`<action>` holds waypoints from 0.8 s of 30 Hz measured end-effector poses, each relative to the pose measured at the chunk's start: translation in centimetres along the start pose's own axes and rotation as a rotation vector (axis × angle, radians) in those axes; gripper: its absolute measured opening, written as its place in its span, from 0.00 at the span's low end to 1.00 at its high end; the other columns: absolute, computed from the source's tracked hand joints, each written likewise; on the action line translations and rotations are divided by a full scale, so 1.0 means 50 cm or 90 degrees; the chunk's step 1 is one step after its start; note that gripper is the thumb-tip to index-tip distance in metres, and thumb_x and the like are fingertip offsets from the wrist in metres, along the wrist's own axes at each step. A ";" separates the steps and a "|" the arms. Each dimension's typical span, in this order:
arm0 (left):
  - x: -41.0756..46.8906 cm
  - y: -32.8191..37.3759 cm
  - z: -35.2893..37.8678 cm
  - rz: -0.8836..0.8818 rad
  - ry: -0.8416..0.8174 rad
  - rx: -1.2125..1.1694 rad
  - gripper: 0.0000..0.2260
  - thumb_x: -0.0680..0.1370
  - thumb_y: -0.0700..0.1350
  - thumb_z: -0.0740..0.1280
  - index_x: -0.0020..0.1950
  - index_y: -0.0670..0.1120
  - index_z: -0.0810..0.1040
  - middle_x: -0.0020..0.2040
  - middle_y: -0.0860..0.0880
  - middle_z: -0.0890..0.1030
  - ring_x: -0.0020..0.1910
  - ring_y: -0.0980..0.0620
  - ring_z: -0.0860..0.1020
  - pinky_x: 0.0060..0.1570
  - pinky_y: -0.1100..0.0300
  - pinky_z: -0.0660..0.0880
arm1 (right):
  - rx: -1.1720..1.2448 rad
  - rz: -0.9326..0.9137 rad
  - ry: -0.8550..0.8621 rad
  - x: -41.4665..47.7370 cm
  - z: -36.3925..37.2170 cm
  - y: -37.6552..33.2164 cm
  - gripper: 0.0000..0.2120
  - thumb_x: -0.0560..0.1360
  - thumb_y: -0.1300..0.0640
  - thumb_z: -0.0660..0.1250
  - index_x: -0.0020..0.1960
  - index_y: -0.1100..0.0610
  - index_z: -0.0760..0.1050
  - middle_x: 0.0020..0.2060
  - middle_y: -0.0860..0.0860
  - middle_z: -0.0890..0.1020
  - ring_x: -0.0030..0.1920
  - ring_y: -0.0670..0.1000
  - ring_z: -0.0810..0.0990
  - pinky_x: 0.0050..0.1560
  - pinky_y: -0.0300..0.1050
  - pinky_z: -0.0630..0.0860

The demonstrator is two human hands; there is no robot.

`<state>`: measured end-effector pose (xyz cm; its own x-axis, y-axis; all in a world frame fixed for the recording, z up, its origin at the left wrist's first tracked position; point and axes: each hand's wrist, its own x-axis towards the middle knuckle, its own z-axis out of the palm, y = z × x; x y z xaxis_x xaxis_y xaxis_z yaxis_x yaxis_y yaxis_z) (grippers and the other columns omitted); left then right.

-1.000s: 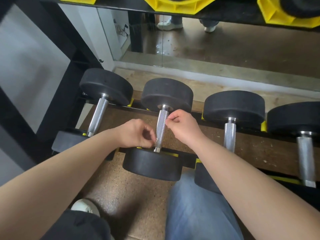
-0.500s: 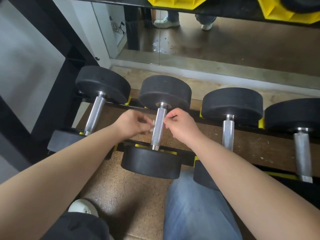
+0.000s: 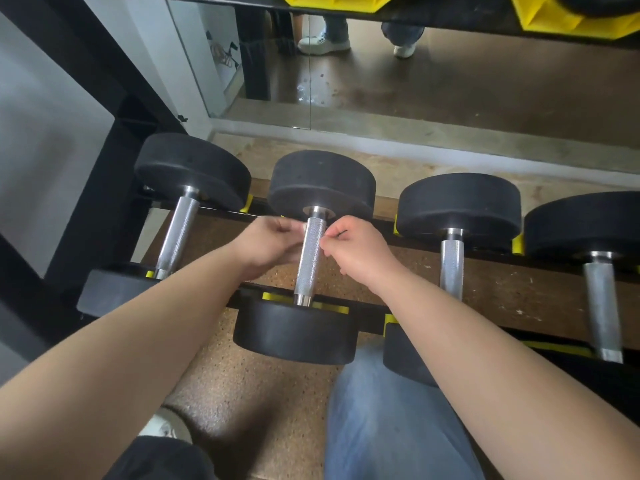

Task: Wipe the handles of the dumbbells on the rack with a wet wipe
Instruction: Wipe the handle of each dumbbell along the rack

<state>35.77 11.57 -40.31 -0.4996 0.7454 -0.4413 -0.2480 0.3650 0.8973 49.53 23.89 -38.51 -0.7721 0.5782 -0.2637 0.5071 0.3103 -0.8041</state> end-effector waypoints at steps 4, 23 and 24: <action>-0.010 -0.001 -0.021 -0.038 -0.078 0.088 0.08 0.76 0.43 0.72 0.52 0.41 0.84 0.46 0.44 0.88 0.44 0.52 0.87 0.44 0.62 0.83 | -0.014 -0.005 0.008 -0.001 0.001 -0.003 0.04 0.78 0.54 0.67 0.45 0.46 0.77 0.43 0.45 0.82 0.43 0.47 0.81 0.44 0.45 0.79; -0.005 -0.016 -0.018 -0.174 -0.246 0.160 0.08 0.82 0.34 0.66 0.57 0.38 0.83 0.47 0.47 0.87 0.44 0.56 0.86 0.44 0.66 0.81 | 0.006 0.000 -0.010 -0.006 -0.009 -0.014 0.05 0.78 0.54 0.70 0.44 0.47 0.77 0.43 0.46 0.84 0.42 0.46 0.81 0.44 0.45 0.78; 0.004 -0.009 -0.018 -0.128 -0.197 0.090 0.08 0.82 0.34 0.65 0.56 0.39 0.83 0.48 0.46 0.87 0.45 0.54 0.86 0.45 0.64 0.82 | 0.012 0.002 -0.008 -0.005 -0.009 -0.014 0.05 0.78 0.54 0.70 0.43 0.47 0.77 0.43 0.46 0.84 0.42 0.46 0.81 0.44 0.45 0.78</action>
<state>35.03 11.04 -40.81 -0.1731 0.7764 -0.6060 -0.1884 0.5778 0.7941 49.56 23.88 -37.64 -0.7757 0.5692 -0.2725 0.5016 0.2941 -0.8136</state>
